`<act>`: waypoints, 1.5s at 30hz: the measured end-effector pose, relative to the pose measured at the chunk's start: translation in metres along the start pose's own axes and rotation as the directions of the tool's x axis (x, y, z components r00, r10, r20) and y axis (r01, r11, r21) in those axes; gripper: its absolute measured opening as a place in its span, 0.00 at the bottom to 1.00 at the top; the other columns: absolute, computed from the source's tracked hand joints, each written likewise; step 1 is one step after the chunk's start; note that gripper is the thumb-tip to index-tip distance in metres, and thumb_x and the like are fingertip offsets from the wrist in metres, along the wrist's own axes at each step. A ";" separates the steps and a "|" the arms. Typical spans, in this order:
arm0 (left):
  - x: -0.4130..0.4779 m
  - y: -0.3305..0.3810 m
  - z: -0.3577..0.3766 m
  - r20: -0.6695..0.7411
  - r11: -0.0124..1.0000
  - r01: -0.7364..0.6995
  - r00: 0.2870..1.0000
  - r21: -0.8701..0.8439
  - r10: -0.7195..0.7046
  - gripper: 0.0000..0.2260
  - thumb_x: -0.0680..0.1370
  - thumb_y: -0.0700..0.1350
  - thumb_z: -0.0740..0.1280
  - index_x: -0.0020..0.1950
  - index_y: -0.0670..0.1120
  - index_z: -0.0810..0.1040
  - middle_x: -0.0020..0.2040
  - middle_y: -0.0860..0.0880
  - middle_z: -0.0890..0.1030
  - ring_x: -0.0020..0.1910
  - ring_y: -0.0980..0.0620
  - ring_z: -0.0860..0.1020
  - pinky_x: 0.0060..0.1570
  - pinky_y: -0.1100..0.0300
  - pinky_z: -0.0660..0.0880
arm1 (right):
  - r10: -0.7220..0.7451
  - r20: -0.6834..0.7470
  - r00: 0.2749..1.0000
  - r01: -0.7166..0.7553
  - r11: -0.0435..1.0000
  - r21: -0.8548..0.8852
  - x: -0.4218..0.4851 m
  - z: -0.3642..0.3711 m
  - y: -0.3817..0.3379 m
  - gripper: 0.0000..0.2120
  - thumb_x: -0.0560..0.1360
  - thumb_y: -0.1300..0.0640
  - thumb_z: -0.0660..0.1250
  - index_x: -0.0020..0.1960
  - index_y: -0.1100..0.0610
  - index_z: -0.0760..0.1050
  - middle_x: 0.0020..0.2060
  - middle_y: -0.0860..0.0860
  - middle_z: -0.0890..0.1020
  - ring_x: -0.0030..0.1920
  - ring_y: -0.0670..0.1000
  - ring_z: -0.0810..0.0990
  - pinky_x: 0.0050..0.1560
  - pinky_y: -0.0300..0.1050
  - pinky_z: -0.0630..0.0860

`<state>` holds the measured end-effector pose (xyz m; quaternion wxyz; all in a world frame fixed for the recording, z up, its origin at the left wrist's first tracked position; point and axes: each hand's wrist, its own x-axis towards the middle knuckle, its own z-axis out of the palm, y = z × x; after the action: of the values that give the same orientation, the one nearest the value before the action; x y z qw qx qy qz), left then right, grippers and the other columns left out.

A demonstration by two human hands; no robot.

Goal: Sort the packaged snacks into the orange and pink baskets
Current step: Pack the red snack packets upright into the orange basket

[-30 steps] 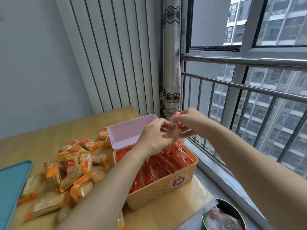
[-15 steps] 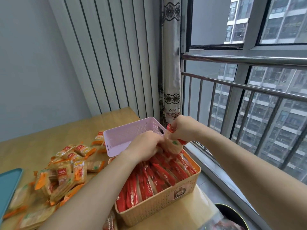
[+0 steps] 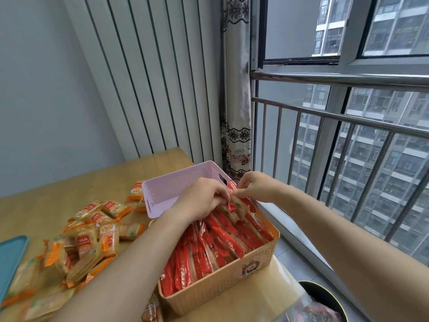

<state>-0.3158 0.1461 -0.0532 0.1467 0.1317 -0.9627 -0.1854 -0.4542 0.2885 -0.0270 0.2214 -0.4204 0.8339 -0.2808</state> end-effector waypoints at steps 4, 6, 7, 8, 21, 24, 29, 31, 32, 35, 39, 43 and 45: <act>0.001 0.005 0.003 0.011 0.998 -0.007 1.000 0.057 0.007 0.05 0.75 0.47 0.74 0.46 0.58 0.85 0.47 0.60 0.83 0.52 0.54 0.81 0.55 0.52 0.78 | 0.105 0.078 0.991 -0.107 0.994 0.031 0.005 0.012 0.013 0.20 0.76 0.41 0.72 0.57 0.57 0.79 0.40 0.48 0.82 0.38 0.46 0.79 0.35 0.41 0.73; 0.000 0.009 0.006 0.050 0.989 -0.020 0.999 0.148 0.013 0.06 0.76 0.47 0.72 0.49 0.58 0.86 0.51 0.57 0.84 0.55 0.52 0.80 0.56 0.54 0.76 | 0.119 0.083 0.989 -0.119 0.993 -0.004 0.012 0.025 0.021 0.20 0.75 0.39 0.71 0.55 0.55 0.79 0.42 0.49 0.86 0.42 0.47 0.84 0.51 0.49 0.80; -0.001 0.012 0.007 0.071 0.979 -0.030 0.997 0.201 0.016 0.07 0.77 0.47 0.72 0.51 0.58 0.86 0.52 0.56 0.85 0.56 0.52 0.79 0.56 0.54 0.75 | 0.128 0.073 0.989 -0.125 0.991 -0.039 0.015 0.032 0.025 0.20 0.75 0.37 0.70 0.54 0.53 0.77 0.44 0.49 0.86 0.44 0.48 0.85 0.63 0.54 0.76; -0.001 0.013 0.008 0.089 0.968 -0.039 0.996 0.247 0.017 0.08 0.77 0.46 0.71 0.52 0.58 0.86 0.53 0.55 0.85 0.57 0.51 0.79 0.56 0.55 0.75 | 0.136 0.061 0.989 -0.132 0.989 -0.071 0.016 0.037 0.028 0.19 0.75 0.36 0.70 0.53 0.51 0.75 0.44 0.50 0.86 0.45 0.48 0.84 0.70 0.56 0.69; -0.071 0.016 -0.020 -0.084 0.981 0.173 0.983 0.086 -0.166 0.13 0.81 0.56 0.63 0.63 0.56 0.79 0.62 0.57 0.79 0.62 0.54 0.76 0.62 0.49 0.75 | -0.295 -0.171 0.940 0.206 0.892 -0.403 -0.026 0.046 0.014 0.27 0.81 0.40 0.56 0.77 0.49 0.66 0.76 0.50 0.69 0.74 0.55 0.69 0.72 0.60 0.67; -0.106 0.019 -0.028 0.010 0.949 0.254 0.965 0.188 -0.260 0.27 0.80 0.66 0.59 0.75 0.56 0.69 0.74 0.55 0.71 0.73 0.52 0.68 0.72 0.50 0.66 | -0.284 0.056 0.957 0.271 0.808 -0.524 -0.039 0.063 0.002 0.33 0.82 0.34 0.49 0.82 0.47 0.54 0.82 0.51 0.55 0.81 0.54 0.54 0.80 0.58 0.52; -0.128 0.022 -0.005 0.200 0.870 0.261 0.908 0.418 -0.369 0.37 0.80 0.70 0.49 0.84 0.52 0.47 0.84 0.49 0.46 0.83 0.50 0.46 0.80 0.46 0.44 | -0.116 0.113 0.987 0.162 0.761 -0.629 -0.041 0.080 -0.004 0.38 0.80 0.29 0.43 0.84 0.46 0.43 0.83 0.53 0.43 0.83 0.54 0.40 0.80 0.60 0.38; -0.130 0.020 -0.004 0.144 0.894 0.289 0.924 0.341 -0.354 0.35 0.81 0.68 0.51 0.83 0.52 0.50 0.84 0.50 0.50 0.82 0.50 0.48 0.80 0.46 0.44 | -0.139 0.087 0.987 0.163 0.772 -0.615 -0.044 0.077 -0.008 0.37 0.80 0.29 0.45 0.83 0.45 0.48 0.83 0.52 0.48 0.83 0.55 0.45 0.80 0.62 0.42; -0.132 0.019 -0.004 0.076 0.909 0.323 0.932 0.264 -0.353 0.33 0.82 0.67 0.52 0.83 0.53 0.54 0.84 0.51 0.53 0.82 0.51 0.50 0.80 0.46 0.46 | -0.168 0.033 0.985 0.154 0.782 -0.604 -0.047 0.077 -0.009 0.35 0.80 0.30 0.46 0.82 0.45 0.53 0.83 0.52 0.54 0.82 0.56 0.51 0.80 0.63 0.47; -0.151 0.012 -0.006 -0.220 0.874 0.481 0.847 -0.071 -0.484 0.28 0.82 0.61 0.58 0.80 0.53 0.62 0.79 0.52 0.64 0.78 0.49 0.60 0.77 0.48 0.59 | -0.122 -0.232 0.965 -0.020 0.848 -0.529 -0.053 0.080 -0.011 0.31 0.79 0.32 0.48 0.75 0.48 0.65 0.74 0.54 0.69 0.73 0.61 0.67 0.72 0.64 0.65; -0.182 0.010 -0.013 -0.122 0.658 0.625 0.679 -0.419 -0.723 0.27 0.81 0.53 0.64 0.79 0.48 0.63 0.73 0.47 0.73 0.71 0.45 0.71 0.66 0.54 0.69 | 0.120 -0.268 0.956 -0.218 0.902 -0.373 -0.052 0.085 -0.015 0.34 0.79 0.31 0.49 0.73 0.56 0.65 0.68 0.62 0.72 0.66 0.68 0.74 0.65 0.67 0.73; -0.194 0.019 -0.013 -0.045 0.634 0.562 0.729 -0.531 -0.683 0.10 0.81 0.48 0.63 0.62 0.53 0.77 0.59 0.55 0.80 0.60 0.53 0.78 0.58 0.59 0.72 | 0.115 -0.303 0.946 -0.230 0.897 -0.379 -0.053 0.091 -0.025 0.31 0.79 0.34 0.52 0.71 0.56 0.66 0.67 0.62 0.71 0.66 0.68 0.74 0.65 0.66 0.72; -0.197 0.017 -0.013 -0.068 0.646 0.549 0.732 -0.531 -0.678 0.11 0.79 0.49 0.62 0.59 0.53 0.79 0.54 0.56 0.83 0.55 0.52 0.80 0.59 0.53 0.77 | 0.103 -0.284 0.953 -0.216 0.890 -0.401 -0.052 0.098 -0.032 0.31 0.78 0.34 0.54 0.71 0.55 0.67 0.67 0.62 0.72 0.65 0.67 0.74 0.64 0.65 0.73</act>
<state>-0.1332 0.2178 -0.0815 0.2271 0.4353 -0.7543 -0.4358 -0.3481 0.2881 -0.0722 0.0370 -0.3486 0.9283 -0.1236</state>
